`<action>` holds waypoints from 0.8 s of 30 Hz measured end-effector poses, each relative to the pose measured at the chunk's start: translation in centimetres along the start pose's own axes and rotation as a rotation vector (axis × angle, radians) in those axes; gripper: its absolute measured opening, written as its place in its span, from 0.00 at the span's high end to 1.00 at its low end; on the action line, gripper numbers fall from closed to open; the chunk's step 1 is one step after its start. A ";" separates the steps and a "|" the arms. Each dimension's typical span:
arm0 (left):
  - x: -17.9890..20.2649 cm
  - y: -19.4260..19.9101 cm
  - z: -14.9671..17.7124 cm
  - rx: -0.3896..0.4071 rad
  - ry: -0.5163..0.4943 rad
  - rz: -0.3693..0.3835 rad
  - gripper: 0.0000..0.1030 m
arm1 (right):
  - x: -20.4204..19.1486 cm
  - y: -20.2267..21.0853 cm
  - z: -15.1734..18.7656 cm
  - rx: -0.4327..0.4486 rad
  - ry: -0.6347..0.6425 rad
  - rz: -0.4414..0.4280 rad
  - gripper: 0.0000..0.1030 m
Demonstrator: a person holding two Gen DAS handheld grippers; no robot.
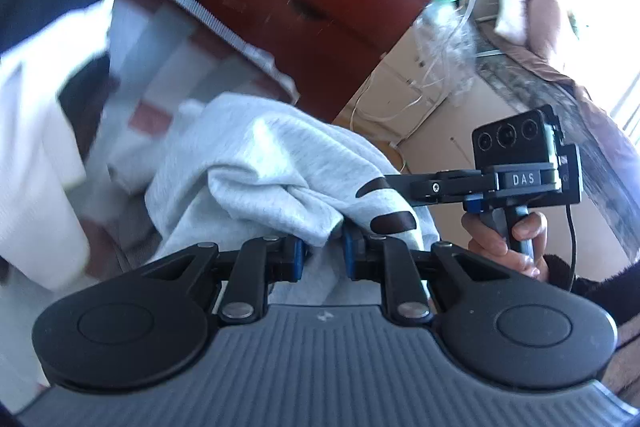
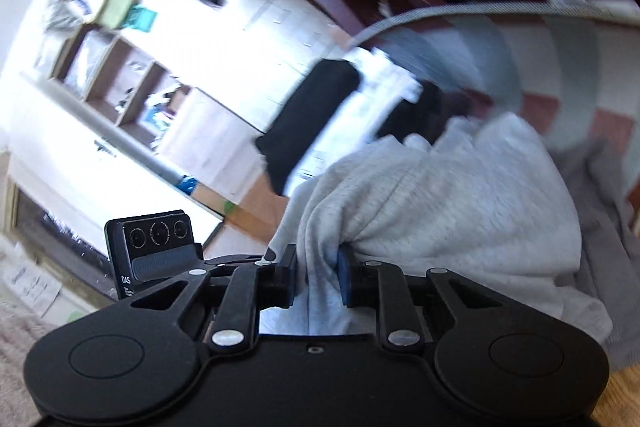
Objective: Fold clothes
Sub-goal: 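Lift the grey sweatshirt with both grippers and carry it onto the floor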
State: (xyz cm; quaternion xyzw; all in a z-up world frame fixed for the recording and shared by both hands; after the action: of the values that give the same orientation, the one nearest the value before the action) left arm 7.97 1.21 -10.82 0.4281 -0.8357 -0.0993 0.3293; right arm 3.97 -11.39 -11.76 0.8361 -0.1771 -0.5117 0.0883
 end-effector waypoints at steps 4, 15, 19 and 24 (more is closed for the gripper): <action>1.0 3.6 -2.2 0.082 -0.060 -0.052 0.84 | -3.9 -0.3 -0.8 0.019 0.066 -0.020 0.76; -0.5 18.7 -2.4 0.271 -0.023 -0.236 0.84 | -16.3 -8.2 0.9 -0.162 0.291 -0.079 0.76; -3.6 25.4 0.1 0.356 0.155 -0.279 0.84 | -21.2 -13.4 3.3 -0.269 0.409 -0.111 0.76; -6.4 35.1 3.6 0.489 0.229 -0.456 0.84 | -27.1 -22.3 7.0 -0.418 0.510 -0.184 0.76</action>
State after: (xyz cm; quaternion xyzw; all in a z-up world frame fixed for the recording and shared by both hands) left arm -14.43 27.33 -0.82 0.6782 -0.6755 0.0814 0.2778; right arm -8.87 19.91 0.04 0.9134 0.0355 -0.3172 0.2526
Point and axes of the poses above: each gripper's, at about its wrist camera, not at the fingertips, and y roughly against the way its jaws point, x to its right, z to its underside, the point moved 10 cm from there along -y, roughly the way its jaws point, and after that the axes turned 7 degrees about -y, right-handed, at the moved point
